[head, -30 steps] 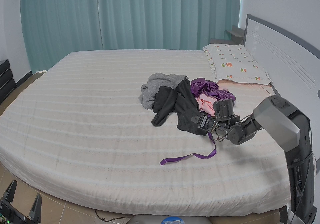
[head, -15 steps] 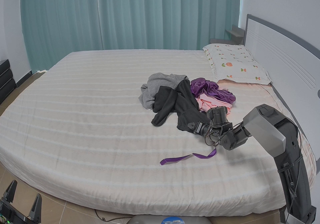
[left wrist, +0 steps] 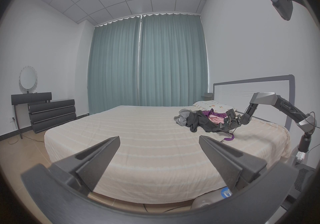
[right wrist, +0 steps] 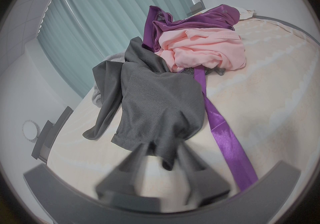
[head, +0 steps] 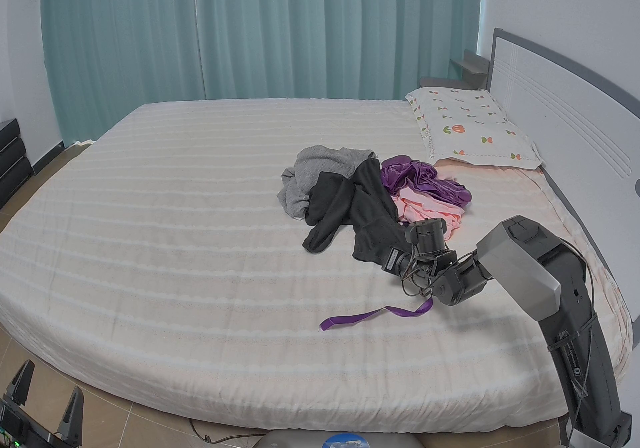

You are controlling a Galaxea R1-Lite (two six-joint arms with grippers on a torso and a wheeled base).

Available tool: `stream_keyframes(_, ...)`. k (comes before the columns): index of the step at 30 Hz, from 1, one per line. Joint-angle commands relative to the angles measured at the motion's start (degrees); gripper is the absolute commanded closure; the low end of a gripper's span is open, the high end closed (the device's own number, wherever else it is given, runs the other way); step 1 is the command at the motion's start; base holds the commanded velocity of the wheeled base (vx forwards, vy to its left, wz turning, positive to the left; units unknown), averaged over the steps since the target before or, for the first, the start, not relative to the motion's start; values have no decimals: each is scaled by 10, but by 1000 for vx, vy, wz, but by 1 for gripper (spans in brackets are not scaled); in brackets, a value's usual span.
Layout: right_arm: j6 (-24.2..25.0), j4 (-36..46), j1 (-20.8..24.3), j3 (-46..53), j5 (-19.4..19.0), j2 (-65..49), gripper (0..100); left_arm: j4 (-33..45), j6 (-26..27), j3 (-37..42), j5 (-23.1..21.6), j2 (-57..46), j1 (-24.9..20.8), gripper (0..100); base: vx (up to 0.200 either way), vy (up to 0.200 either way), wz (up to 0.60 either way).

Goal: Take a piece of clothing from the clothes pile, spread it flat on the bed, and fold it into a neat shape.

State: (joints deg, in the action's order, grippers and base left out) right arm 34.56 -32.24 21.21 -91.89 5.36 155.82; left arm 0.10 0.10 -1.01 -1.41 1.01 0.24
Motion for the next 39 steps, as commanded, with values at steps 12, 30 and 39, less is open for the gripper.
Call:
stream_keyframes(12, 111, -8, 22, 112, -23, -114, 100, 0, 0, 10, 0, -10, 0, 0, 0, 0, 0)
stream_keyframes(30, 118, -323, 83, 571, -70, -405, 100, 0, 0, 10, 0, -10, 0, 0, 0, 0, 0)
stream_keyframes(39, 111, -278, 129, 588, -65, -611, 100, 0, 0, 10, 0, -10, 0, 0, 0, 0, 0)
